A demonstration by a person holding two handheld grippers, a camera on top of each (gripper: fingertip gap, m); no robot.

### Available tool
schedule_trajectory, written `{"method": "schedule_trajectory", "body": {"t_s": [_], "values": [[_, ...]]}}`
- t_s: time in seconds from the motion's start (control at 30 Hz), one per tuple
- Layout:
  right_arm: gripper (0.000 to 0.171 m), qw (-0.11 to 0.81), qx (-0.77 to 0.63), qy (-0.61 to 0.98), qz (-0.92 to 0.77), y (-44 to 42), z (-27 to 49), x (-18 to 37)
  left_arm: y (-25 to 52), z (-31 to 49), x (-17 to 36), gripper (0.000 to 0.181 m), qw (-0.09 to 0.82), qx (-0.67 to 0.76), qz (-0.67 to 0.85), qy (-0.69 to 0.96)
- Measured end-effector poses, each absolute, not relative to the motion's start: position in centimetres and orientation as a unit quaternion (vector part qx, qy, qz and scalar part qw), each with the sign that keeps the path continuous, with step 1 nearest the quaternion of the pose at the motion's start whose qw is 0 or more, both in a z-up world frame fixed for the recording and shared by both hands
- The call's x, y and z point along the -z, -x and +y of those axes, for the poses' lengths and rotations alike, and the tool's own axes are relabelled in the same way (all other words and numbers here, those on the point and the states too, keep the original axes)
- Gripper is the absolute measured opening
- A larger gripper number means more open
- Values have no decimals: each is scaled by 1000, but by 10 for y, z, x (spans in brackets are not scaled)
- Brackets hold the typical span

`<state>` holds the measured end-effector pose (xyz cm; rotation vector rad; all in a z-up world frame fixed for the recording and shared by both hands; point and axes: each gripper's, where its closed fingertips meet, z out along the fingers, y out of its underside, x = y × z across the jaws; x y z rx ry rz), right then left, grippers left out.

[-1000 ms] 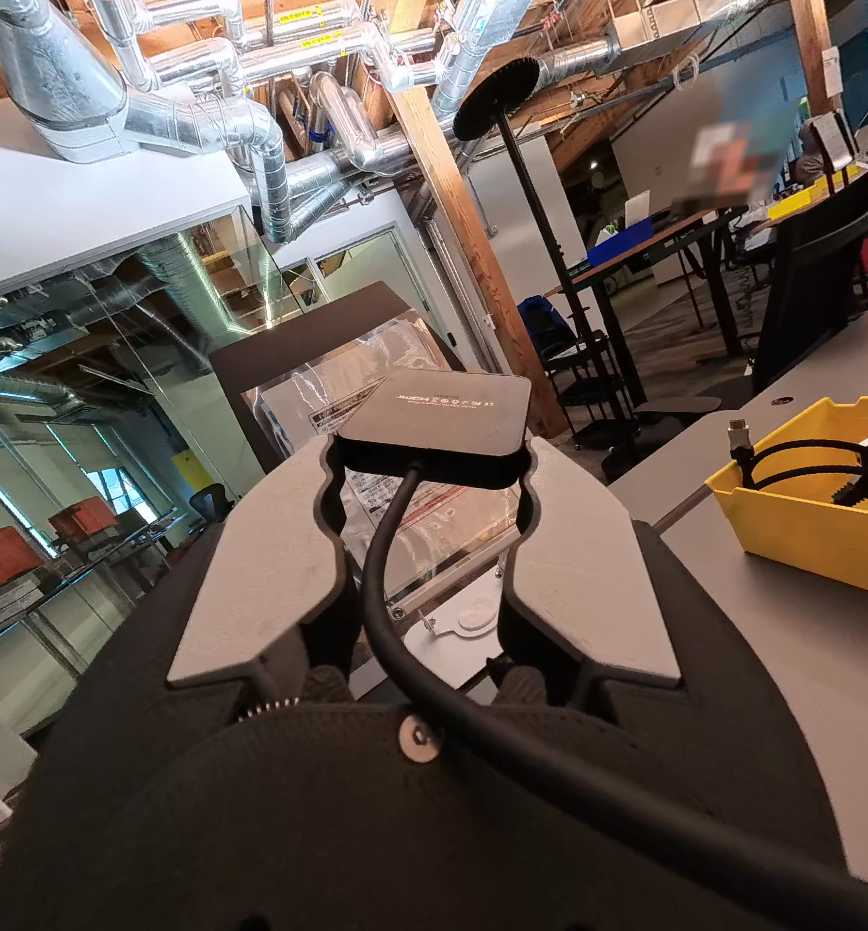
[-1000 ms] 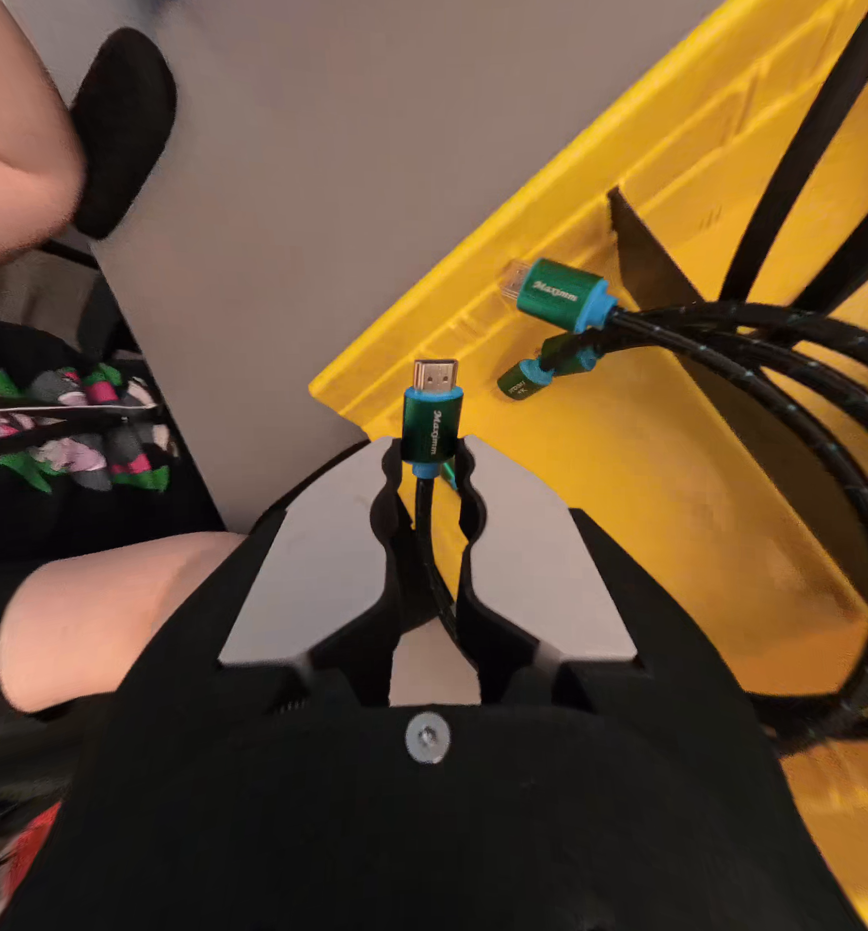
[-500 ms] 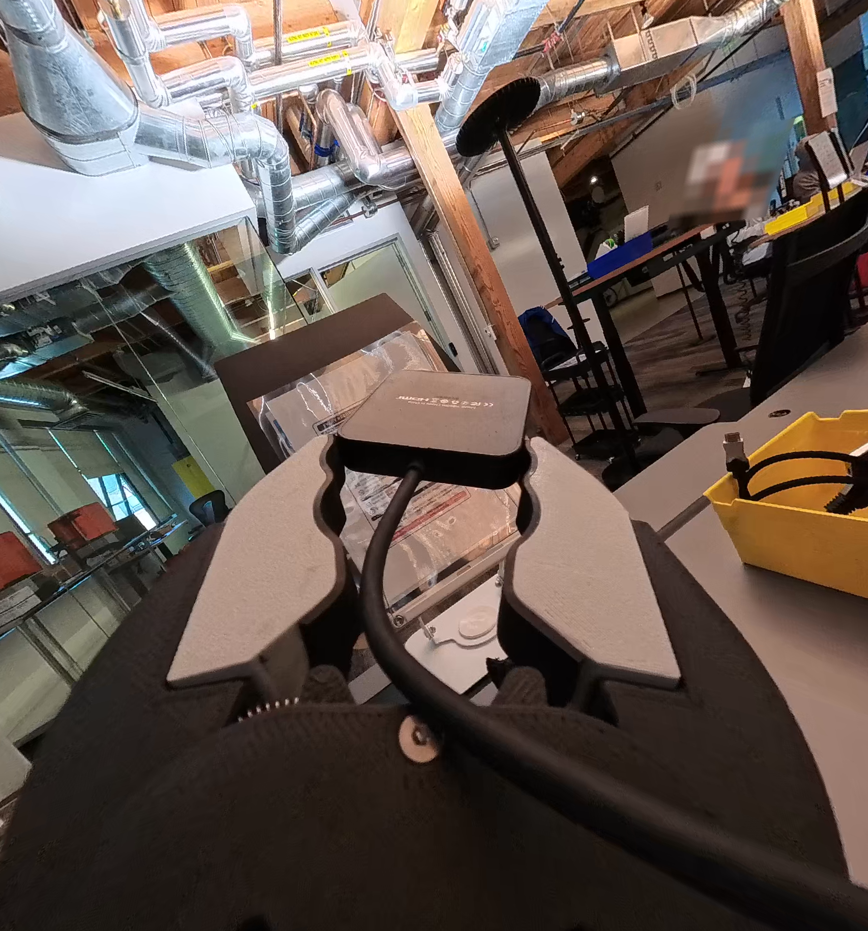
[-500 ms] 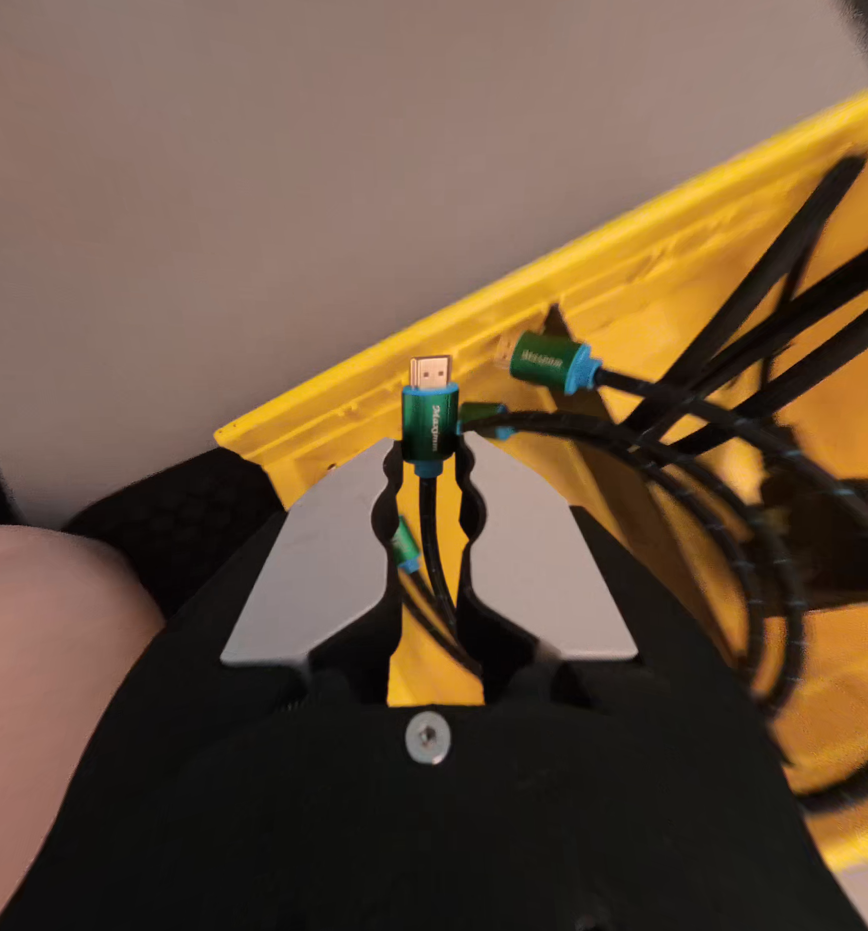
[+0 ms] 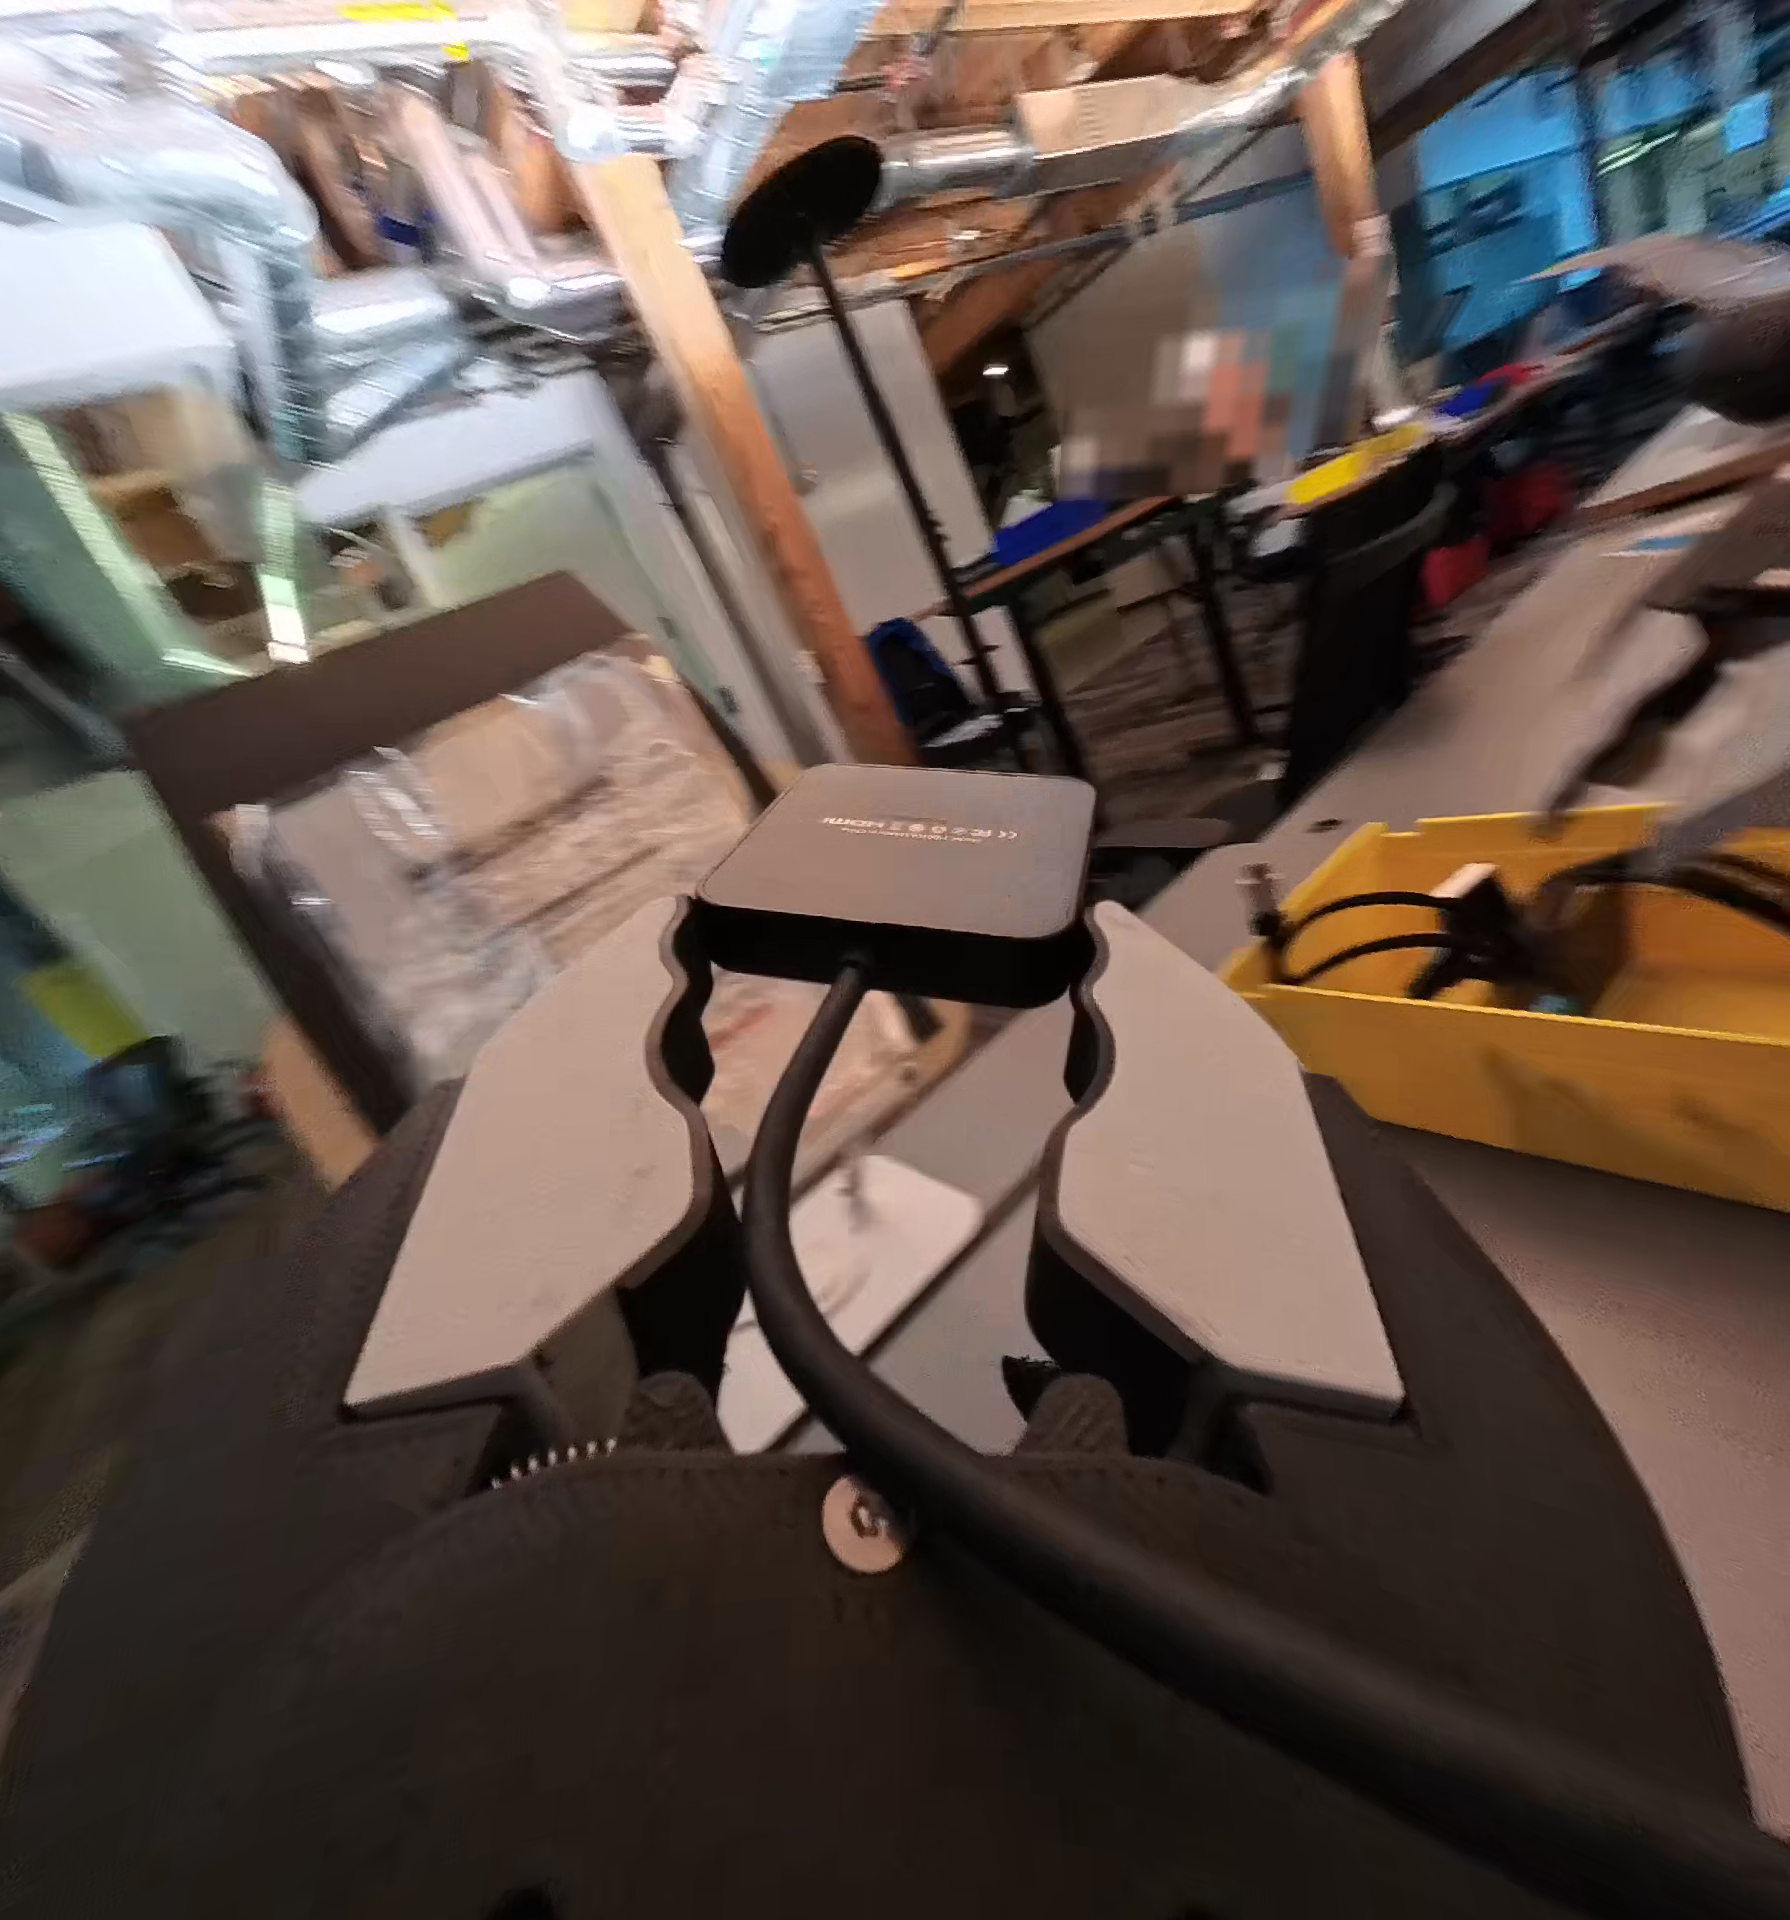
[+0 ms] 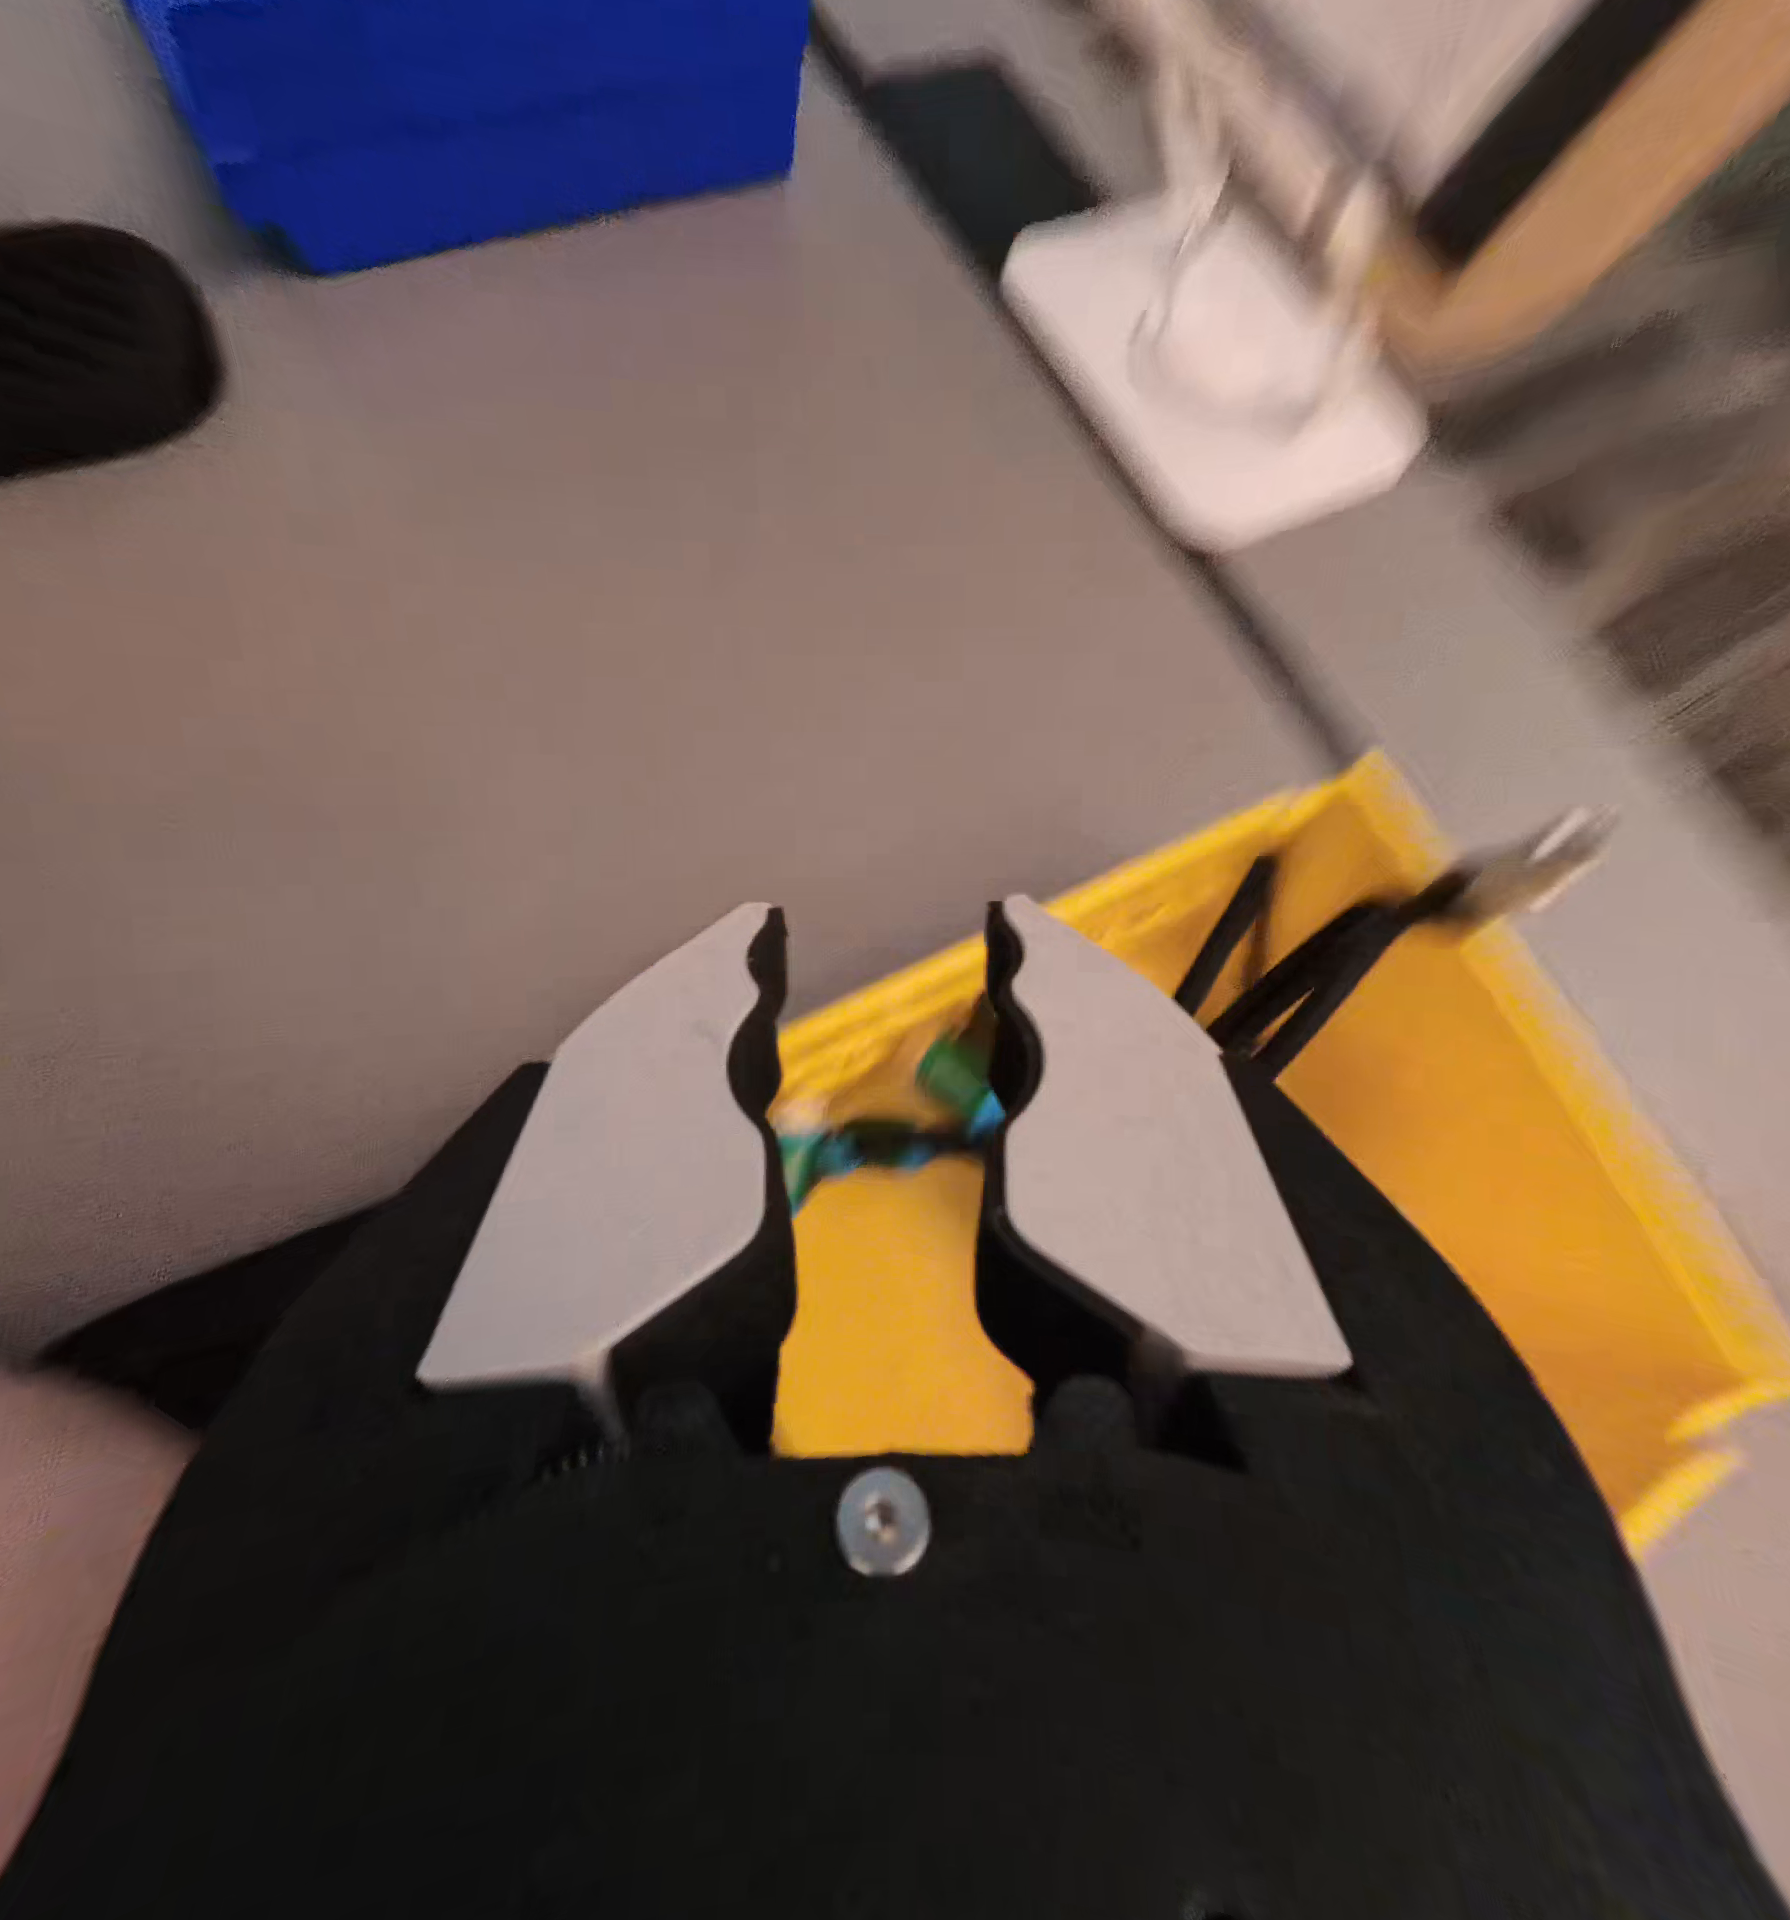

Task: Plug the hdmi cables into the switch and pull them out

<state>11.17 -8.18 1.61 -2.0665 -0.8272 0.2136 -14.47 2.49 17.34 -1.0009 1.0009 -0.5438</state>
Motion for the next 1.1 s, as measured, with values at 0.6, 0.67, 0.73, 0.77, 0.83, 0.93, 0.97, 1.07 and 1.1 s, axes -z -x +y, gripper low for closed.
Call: {"method": "schedule_trajectory", "body": {"t_s": [0.6,0.67,0.73,0.77,0.83,0.93,0.97,1.07,1.1], "values": [[16,665,329,393,-543,83,-35,-135,100,-30,-128,69,464,514,535,484],[15,643,335,466,-507,37,-30,-141,104,-28,-126,77,438,527,535,495],[16,607,261,587,-467,-22,-32,-126,112,-19,-122,79,431,510,539,514],[16,585,195,653,-438,-51,-36,-111,116,-14,-121,78,435,498,539,522],[15,539,86,751,-371,-104,-47,-77,126,-7,-121,75,440,485,539,530],[15,541,58,790,-282,-173,-45,-48,138,2,-127,71,450,487,526,532],[15,558,77,793,-230,-200,-39,-49,141,4,-129,70,454,491,520,531],[15,592,5,798,-110,-236,-33,-43,147,9,-133,69,460,494,510,533],[15,588,-6,804,-90,-244,-33,-37,148,10,-133,68,461,493,509,533]]}}
